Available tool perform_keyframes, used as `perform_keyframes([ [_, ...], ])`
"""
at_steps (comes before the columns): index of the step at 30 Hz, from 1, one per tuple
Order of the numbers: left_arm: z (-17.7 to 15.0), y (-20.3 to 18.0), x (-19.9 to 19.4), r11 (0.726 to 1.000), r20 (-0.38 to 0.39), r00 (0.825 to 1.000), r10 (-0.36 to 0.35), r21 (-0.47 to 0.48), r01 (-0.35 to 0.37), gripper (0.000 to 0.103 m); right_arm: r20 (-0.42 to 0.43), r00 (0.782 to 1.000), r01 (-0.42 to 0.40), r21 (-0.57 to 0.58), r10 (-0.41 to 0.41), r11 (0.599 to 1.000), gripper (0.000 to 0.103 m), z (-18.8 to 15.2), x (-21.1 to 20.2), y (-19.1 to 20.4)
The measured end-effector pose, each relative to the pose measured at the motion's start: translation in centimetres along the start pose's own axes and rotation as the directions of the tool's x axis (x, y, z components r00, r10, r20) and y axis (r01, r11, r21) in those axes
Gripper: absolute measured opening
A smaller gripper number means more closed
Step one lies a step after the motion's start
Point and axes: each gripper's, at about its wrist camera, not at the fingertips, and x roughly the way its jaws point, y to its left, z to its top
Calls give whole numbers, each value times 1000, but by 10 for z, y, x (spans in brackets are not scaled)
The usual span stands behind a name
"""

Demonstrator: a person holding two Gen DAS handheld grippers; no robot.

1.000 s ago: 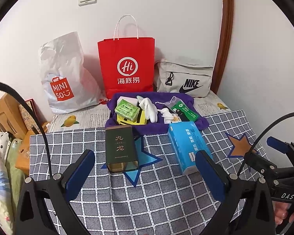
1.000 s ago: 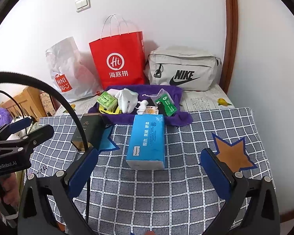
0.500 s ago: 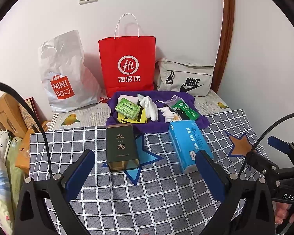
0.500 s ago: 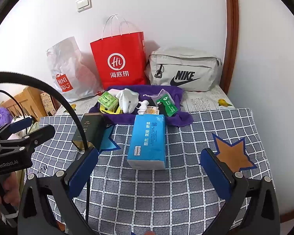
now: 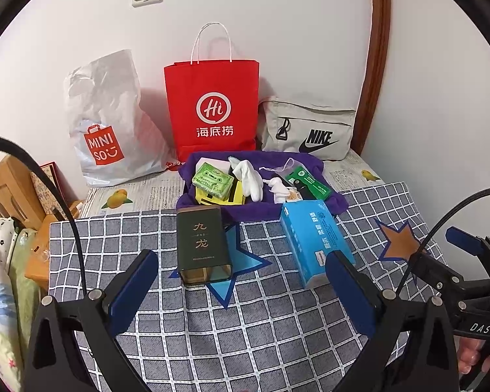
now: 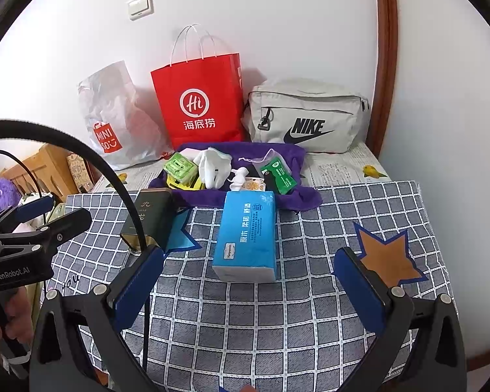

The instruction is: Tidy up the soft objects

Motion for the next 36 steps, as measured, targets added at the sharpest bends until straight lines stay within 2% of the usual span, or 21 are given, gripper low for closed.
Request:
perform_keyframes([
  [36, -2, 1, -3, 1000, 0, 1000, 1, -14, -1, 103, 6, 1000, -20, -6, 20, 1000, 103, -2, -5, 3],
])
